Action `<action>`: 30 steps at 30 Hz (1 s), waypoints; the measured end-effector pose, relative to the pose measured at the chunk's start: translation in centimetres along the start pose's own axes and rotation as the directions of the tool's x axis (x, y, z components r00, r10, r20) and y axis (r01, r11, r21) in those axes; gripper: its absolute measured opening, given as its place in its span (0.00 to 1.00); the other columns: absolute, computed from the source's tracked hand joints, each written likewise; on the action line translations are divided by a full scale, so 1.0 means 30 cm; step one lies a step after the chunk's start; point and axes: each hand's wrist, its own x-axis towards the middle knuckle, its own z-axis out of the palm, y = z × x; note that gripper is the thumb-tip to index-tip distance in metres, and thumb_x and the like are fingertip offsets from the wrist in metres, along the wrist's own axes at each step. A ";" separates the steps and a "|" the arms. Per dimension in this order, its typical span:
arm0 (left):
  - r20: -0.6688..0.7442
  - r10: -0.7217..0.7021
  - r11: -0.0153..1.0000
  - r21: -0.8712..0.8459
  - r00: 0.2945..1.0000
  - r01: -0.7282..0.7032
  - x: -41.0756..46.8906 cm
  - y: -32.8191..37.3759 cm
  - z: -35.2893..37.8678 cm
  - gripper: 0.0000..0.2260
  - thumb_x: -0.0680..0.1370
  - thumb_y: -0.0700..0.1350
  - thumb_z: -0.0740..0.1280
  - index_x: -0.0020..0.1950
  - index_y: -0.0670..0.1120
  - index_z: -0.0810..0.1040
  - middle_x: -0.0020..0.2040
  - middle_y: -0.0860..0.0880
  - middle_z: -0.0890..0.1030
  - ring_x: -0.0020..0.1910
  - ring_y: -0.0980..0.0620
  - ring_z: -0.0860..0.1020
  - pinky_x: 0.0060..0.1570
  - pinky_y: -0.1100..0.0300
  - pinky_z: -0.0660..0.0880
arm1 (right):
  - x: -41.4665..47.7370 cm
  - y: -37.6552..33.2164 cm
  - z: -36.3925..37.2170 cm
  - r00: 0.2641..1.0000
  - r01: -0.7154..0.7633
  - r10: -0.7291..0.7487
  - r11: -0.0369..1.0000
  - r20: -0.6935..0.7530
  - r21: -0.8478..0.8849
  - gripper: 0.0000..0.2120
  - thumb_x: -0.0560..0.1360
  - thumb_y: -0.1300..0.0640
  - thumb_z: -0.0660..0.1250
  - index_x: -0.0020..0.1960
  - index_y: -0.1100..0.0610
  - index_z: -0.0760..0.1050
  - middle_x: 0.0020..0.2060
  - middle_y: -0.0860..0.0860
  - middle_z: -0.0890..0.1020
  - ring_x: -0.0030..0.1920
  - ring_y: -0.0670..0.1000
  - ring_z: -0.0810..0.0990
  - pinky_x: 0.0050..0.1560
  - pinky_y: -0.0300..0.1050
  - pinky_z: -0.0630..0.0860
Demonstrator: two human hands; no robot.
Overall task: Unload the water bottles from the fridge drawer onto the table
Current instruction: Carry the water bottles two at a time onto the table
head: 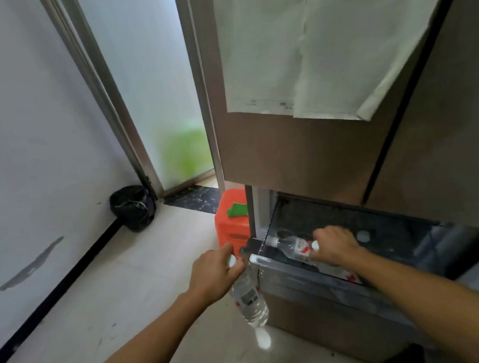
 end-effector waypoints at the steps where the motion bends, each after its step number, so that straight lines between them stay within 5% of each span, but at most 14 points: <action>1: -0.001 0.018 1.000 0.010 1.000 -0.018 0.006 0.002 0.003 0.17 0.76 0.64 0.58 0.43 0.51 0.71 0.34 0.52 0.77 0.34 0.51 0.75 0.34 0.56 0.74 | -0.041 0.029 -0.025 0.998 -0.011 0.013 1.000 -0.058 0.026 0.22 0.72 0.35 0.64 0.52 0.53 0.76 0.49 0.54 0.81 0.51 0.57 0.80 0.43 0.46 0.72; 4: -0.027 0.092 0.996 0.021 0.995 -0.091 0.012 0.028 -0.011 0.15 0.77 0.63 0.58 0.48 0.53 0.74 0.43 0.52 0.82 0.37 0.52 0.77 0.37 0.56 0.74 | -0.165 0.085 -0.101 0.975 -0.020 0.047 0.992 -0.219 0.127 0.14 0.73 0.42 0.65 0.50 0.52 0.75 0.46 0.55 0.82 0.49 0.59 0.80 0.39 0.47 0.69; 13: -0.154 0.063 0.997 0.057 0.986 -0.055 -0.124 0.063 -0.156 0.12 0.78 0.59 0.60 0.49 0.52 0.71 0.41 0.50 0.78 0.37 0.52 0.74 0.30 0.63 0.62 | -0.375 -0.079 -0.381 0.782 0.230 -0.110 0.966 -0.613 0.121 0.11 0.75 0.46 0.65 0.44 0.54 0.76 0.39 0.51 0.82 0.39 0.55 0.79 0.37 0.46 0.70; 22: -0.283 -0.255 0.957 0.060 0.924 0.282 -0.538 -0.134 -0.290 0.13 0.78 0.60 0.60 0.49 0.51 0.70 0.45 0.47 0.80 0.40 0.49 0.76 0.37 0.57 0.71 | -0.414 -0.463 -0.288 0.716 0.583 -0.472 0.810 -0.514 0.069 0.12 0.75 0.40 0.64 0.42 0.48 0.72 0.36 0.45 0.77 0.33 0.47 0.75 0.35 0.40 0.71; 26: -0.328 -0.432 0.886 0.020 0.840 0.464 -0.844 -0.278 -0.317 0.12 0.78 0.59 0.61 0.48 0.51 0.69 0.44 0.48 0.80 0.39 0.50 0.76 0.37 0.58 0.75 | -0.468 -0.713 -0.157 0.672 0.692 -0.604 0.718 -0.428 0.074 0.14 0.75 0.42 0.62 0.49 0.53 0.76 0.41 0.50 0.80 0.38 0.49 0.77 0.42 0.48 0.78; 30: -0.314 -0.589 0.787 -0.013 0.744 0.617 -1.169 -0.409 -0.361 0.12 0.77 0.59 0.62 0.49 0.51 0.71 0.45 0.48 0.80 0.41 0.50 0.78 0.40 0.56 0.78 | -0.568 -0.989 -0.072 0.616 0.769 -0.695 0.633 -0.370 0.090 0.15 0.75 0.42 0.64 0.51 0.53 0.77 0.47 0.54 0.83 0.45 0.55 0.79 0.42 0.46 0.71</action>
